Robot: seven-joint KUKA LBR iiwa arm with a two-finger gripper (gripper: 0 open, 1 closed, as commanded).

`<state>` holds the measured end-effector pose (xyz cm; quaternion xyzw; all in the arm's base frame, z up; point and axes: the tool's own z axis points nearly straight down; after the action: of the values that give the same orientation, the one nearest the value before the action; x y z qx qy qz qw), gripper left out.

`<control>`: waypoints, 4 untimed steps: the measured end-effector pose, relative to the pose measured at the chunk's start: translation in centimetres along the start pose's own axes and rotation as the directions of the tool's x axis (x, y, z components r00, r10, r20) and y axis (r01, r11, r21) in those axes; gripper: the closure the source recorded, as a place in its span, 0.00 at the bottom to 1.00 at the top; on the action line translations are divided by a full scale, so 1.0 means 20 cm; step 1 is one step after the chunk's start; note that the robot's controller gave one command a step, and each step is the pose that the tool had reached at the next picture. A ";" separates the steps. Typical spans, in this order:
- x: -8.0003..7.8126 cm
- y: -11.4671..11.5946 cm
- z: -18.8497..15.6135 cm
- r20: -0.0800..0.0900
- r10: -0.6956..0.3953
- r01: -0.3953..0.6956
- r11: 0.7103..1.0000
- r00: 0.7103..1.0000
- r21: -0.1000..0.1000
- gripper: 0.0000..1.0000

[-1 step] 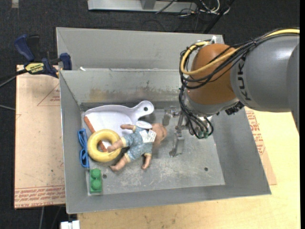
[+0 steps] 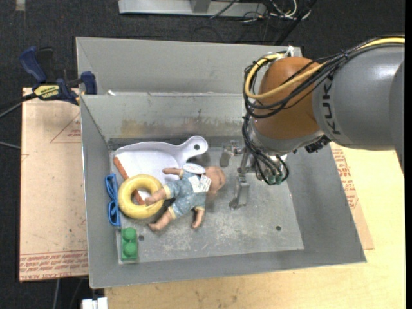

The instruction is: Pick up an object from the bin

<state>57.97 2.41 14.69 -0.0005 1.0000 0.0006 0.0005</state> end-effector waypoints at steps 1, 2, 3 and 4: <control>-0.05 0.11 0.20 0.008 -0.086 0.086 0.996 0.996 0.001 0.00; -0.08 0.15 0.29 0.031 -0.123 0.124 0.992 0.992 0.001 0.00; -0.03 0.20 0.19 0.017 -0.191 0.191 0.982 0.982 0.003 0.00; -0.07 0.25 0.35 0.028 -0.114 0.114 0.993 0.993 -0.001 0.00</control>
Offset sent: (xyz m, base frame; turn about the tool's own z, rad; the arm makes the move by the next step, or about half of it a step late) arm 0.0053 0.0359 -0.0280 -0.1769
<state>59.29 7.43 7.71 -0.0576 0.9982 0.0019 0.0146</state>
